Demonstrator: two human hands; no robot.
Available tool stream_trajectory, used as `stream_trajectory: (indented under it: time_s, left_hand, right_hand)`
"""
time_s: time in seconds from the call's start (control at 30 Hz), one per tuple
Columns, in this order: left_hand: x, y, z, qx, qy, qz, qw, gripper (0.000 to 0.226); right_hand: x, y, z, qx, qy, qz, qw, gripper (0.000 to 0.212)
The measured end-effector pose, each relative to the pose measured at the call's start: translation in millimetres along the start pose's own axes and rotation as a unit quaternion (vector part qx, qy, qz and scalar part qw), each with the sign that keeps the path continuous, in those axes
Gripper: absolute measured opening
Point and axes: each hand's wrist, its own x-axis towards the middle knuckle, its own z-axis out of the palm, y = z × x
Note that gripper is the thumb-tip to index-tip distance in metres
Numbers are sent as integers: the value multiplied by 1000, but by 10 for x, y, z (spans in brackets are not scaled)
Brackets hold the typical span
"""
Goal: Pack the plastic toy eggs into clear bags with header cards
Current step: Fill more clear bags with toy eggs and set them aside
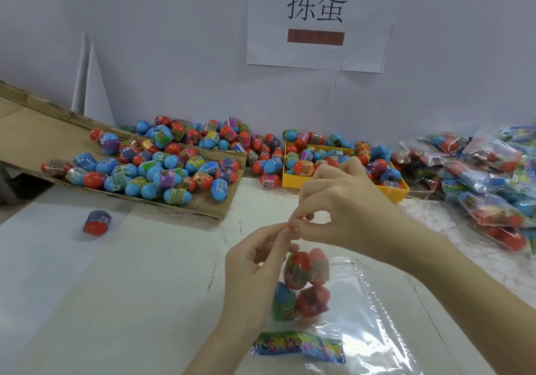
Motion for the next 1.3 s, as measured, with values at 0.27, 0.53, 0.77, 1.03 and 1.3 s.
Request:
stream_trajectory:
  time_s: [0.27, 0.53, 0.77, 1.03, 1.3]
  left_hand:
    - [-12, 16, 12, 19, 13, 3, 1000, 12]
    - [-23, -1, 36, 21, 11, -16, 1000, 14]
    - [10, -4, 7, -18, 21, -34, 999, 20]
    - [19, -28, 30, -35, 32, -34, 998, 20]
    - [34, -40, 33, -34, 33, -46, 998, 20]
  right_hand:
    - [-76, -117, 191, -171, 176, -28, 969, 26]
    - [-103, -140, 288, -105, 234, 76, 964, 18]
    - [-245, 248, 278, 16, 308, 224, 924, 14]
    - [-895, 1273, 196, -98, 110, 523, 840, 25]
    - [-1003, 1362, -109, 403, -90, 302, 859, 78]
